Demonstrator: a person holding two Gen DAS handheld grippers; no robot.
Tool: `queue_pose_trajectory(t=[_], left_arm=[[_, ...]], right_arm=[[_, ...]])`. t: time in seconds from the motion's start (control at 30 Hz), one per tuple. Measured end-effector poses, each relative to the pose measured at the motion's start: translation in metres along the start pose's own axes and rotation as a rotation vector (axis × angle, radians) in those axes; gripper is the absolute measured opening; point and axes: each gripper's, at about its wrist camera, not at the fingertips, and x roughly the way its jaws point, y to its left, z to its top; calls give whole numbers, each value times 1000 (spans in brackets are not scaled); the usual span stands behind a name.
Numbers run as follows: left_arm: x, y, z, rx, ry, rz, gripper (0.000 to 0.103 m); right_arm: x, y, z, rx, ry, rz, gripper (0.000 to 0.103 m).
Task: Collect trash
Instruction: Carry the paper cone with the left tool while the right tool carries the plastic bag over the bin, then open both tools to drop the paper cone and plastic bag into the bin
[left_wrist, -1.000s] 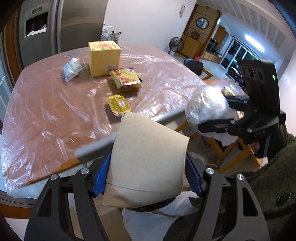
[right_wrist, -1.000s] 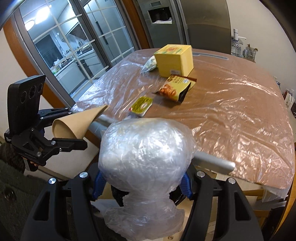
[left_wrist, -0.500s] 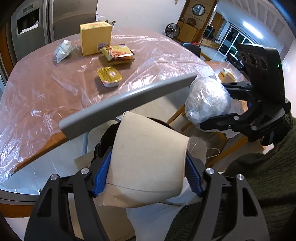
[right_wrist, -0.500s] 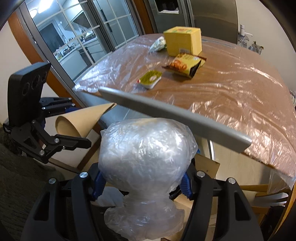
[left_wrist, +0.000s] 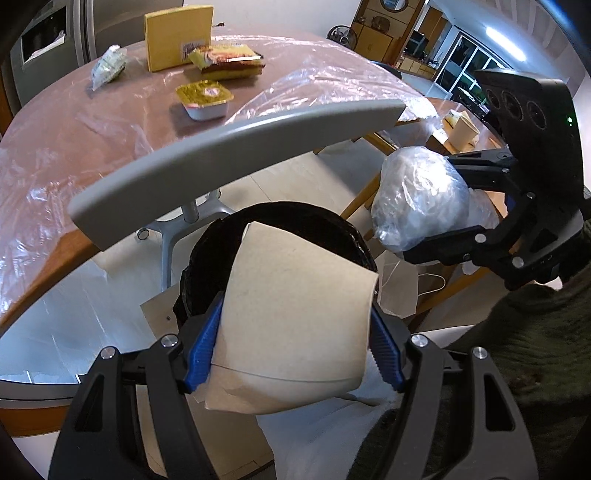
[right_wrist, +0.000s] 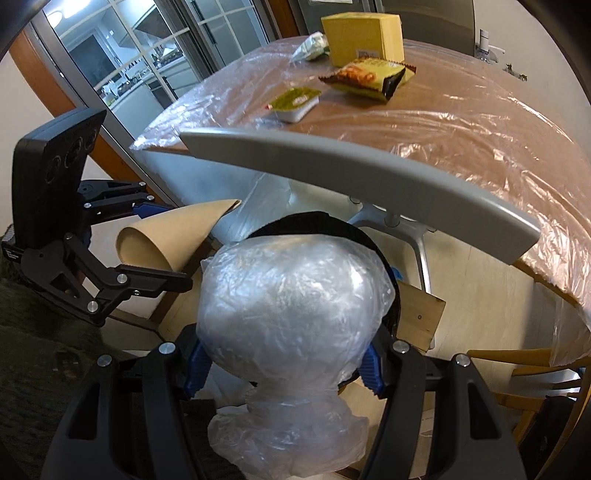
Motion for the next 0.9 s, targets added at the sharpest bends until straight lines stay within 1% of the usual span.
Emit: queue_pose_trajectory(t=[0.23,0.53,0.9], left_arm=[[20,8,-5,-14,31,27,71],[40,13,-9,-23,65,61,71],[59,19,-9,-27,97,82,71]], right_arm=[[23,-4,-1,6,34,-23,63],[40,-8,-1,12,52,-54,63],[67,-8,0,-6,84,-98,63]])
